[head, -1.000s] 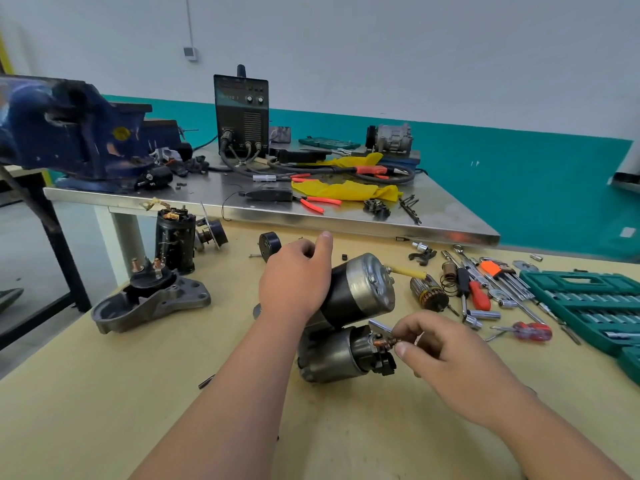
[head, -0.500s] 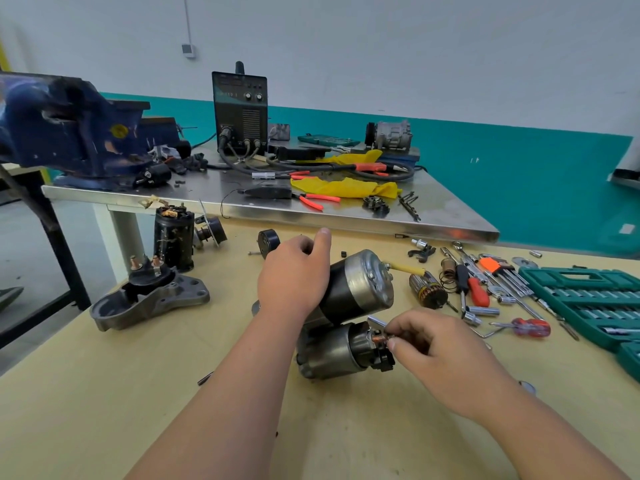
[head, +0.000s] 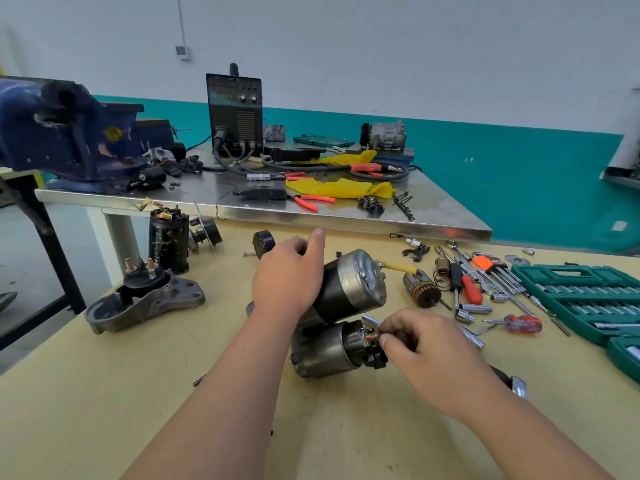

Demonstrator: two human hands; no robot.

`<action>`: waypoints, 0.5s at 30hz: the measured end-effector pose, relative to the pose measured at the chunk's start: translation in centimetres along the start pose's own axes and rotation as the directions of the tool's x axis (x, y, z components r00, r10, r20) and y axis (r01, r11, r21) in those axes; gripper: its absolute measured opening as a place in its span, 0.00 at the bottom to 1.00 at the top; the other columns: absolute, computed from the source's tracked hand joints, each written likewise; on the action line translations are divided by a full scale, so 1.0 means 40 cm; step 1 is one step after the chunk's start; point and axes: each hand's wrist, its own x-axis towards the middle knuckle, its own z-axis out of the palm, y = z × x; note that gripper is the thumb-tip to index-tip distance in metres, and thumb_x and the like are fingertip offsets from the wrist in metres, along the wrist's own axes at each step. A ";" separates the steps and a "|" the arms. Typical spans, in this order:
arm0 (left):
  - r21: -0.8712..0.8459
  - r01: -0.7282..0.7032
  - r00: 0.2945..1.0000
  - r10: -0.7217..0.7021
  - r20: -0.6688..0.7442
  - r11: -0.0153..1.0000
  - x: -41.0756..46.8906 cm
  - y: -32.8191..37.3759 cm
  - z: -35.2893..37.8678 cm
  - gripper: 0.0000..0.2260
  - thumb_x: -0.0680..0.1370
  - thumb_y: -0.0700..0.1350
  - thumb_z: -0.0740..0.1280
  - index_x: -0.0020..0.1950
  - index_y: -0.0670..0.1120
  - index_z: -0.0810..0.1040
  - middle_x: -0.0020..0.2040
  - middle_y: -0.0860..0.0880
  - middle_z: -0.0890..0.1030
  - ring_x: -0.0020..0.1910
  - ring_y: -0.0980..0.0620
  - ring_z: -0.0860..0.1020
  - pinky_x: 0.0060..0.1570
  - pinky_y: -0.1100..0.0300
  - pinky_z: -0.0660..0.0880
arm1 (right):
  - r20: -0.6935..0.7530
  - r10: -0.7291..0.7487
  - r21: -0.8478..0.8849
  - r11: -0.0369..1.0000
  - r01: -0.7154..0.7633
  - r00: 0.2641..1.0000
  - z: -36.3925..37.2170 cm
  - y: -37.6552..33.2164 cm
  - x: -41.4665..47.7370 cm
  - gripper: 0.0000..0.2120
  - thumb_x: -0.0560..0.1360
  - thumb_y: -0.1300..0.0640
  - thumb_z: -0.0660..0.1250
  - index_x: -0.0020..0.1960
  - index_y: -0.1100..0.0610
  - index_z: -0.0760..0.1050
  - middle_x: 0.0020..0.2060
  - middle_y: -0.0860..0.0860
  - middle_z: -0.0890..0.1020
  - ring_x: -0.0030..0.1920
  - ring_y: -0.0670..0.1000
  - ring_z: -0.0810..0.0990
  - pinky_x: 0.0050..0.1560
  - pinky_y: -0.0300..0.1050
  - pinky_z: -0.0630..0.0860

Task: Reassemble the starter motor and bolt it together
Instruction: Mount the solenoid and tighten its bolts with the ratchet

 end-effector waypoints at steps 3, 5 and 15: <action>-0.003 -0.001 1.000 0.001 0.021 1.000 0.004 -0.002 0.000 0.25 0.80 0.63 0.53 0.41 0.47 0.80 0.36 0.50 0.80 0.38 0.52 0.77 0.37 0.56 0.72 | 0.002 0.012 0.040 0.999 -0.012 1.000 0.003 0.002 0.000 0.07 0.74 0.52 0.67 0.39 0.43 0.76 0.30 0.41 0.76 0.33 0.36 0.73 0.32 0.29 0.68; -0.003 -0.003 1.000 0.003 0.022 1.000 0.004 -0.001 0.000 0.25 0.80 0.62 0.53 0.41 0.46 0.80 0.36 0.49 0.81 0.38 0.52 0.77 0.39 0.56 0.73 | 0.012 0.010 0.046 0.999 -0.010 1.000 0.003 0.003 0.000 0.06 0.74 0.52 0.67 0.39 0.43 0.76 0.32 0.37 0.76 0.32 0.37 0.73 0.31 0.29 0.67; -0.021 0.015 1.000 -0.014 0.007 1.000 -0.011 0.002 -0.005 0.25 0.79 0.62 0.54 0.40 0.45 0.80 0.35 0.48 0.81 0.38 0.50 0.78 0.37 0.56 0.73 | 0.066 -0.021 0.066 0.998 0.016 0.998 -0.009 0.008 -0.009 0.05 0.75 0.50 0.66 0.42 0.42 0.76 0.35 0.38 0.78 0.34 0.38 0.74 0.31 0.32 0.70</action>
